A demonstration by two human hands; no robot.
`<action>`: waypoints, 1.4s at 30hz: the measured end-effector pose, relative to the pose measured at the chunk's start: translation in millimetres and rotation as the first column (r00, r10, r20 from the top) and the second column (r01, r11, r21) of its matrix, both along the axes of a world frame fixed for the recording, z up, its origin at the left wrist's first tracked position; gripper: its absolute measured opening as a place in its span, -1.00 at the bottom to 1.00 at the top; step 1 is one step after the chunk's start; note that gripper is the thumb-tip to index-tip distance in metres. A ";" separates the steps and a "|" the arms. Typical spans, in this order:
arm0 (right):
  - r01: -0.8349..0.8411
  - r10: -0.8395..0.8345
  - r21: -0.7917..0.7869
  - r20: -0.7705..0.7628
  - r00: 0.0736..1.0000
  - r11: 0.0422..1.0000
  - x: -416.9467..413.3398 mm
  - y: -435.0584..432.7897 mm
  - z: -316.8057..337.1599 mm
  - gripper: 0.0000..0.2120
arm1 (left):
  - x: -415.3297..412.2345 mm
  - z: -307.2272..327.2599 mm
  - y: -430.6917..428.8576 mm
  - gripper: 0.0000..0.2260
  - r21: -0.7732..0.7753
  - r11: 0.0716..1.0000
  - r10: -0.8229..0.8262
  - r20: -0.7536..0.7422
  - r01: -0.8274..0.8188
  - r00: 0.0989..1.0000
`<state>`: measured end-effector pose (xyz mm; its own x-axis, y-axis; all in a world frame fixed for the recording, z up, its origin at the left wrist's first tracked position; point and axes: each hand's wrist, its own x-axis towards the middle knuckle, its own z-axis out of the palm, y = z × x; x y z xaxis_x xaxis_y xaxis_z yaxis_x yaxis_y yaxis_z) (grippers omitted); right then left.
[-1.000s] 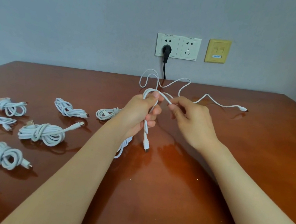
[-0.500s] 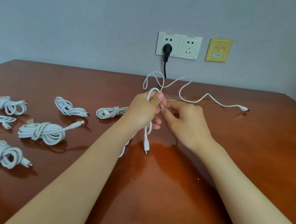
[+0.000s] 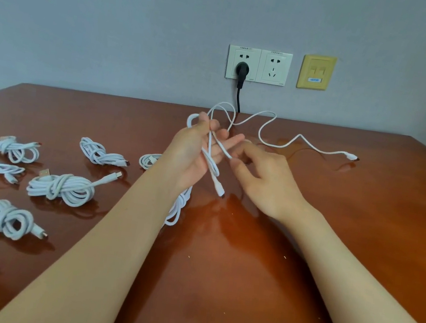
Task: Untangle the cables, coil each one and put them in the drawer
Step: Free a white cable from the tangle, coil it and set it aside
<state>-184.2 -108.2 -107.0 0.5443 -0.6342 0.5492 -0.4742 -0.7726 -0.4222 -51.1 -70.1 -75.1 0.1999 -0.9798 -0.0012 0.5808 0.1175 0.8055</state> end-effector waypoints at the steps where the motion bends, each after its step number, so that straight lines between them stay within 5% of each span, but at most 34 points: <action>1: 0.016 -0.016 -0.008 -0.073 0.997 1.000 -1.0 -1.5 -1.6 -0.85 | 2.8 0.4 -0.7 -0.63 -0.011 1.000 0.025 -0.018 -0.025 1.000; 3: 0.052 -0.048 0.015 -0.213 0.976 0.999 -3.9 -4.0 -4.2 -0.78 | 9.5 2.3 -1.3 -0.63 -0.019 0.998 0.064 -0.053 -0.065 0.997; 6: 0.037 -0.020 0.075 -0.216 0.976 0.997 -8.7 -5.5 -2.3 -0.84 | 16.2 3.9 -2.0 -0.63 -0.011 0.996 0.093 -0.052 -0.093 0.994; 13: 0.035 -0.042 0.034 0.221 0.974 0.999 -3.8 0.8 12.9 -0.81 | 14.0 3.5 -2.8 -0.69 0.056 0.981 0.173 0.206 -0.188 0.963; 18: -0.042 0.056 -0.127 0.107 0.993 0.991 2.2 1.7 10.2 -0.93 | 9.1 -1.3 -5.8 -0.70 0.096 0.967 0.183 0.389 -0.237 0.903; 25: -0.062 0.059 -0.225 -0.021 0.998 0.972 3.2 3.2 9.6 -0.96 | 3.7 0.8 0.0 -0.69 0.081 0.987 0.114 0.266 -0.140 0.957; 30: -0.134 0.140 -0.168 0.021 0.990 0.977 5.4 0.6 8.9 -0.96 | 0.9 0.6 1.4 -0.69 0.113 0.978 0.129 0.333 -0.175 0.934; 36: -0.189 0.190 -0.018 0.164 0.968 0.982 7.8 11.6 14.0 -0.86 | -6.6 -0.2 2.6 -0.59 0.127 0.967 0.099 0.614 -0.221 0.783; 42: 0.005 -0.011 0.057 0.111 0.994 0.998 1.6 16.2 19.5 -0.45 | -16.1 0.0 12.3 -0.49 0.269 0.960 -0.132 0.685 -0.080 0.716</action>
<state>-182.6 -91.9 -87.5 0.4765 -0.6702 0.5690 -0.4278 -0.7422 -0.5159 -67.2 -57.8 -75.1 0.2226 -0.9666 -0.1271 -0.1517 -0.1631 0.9749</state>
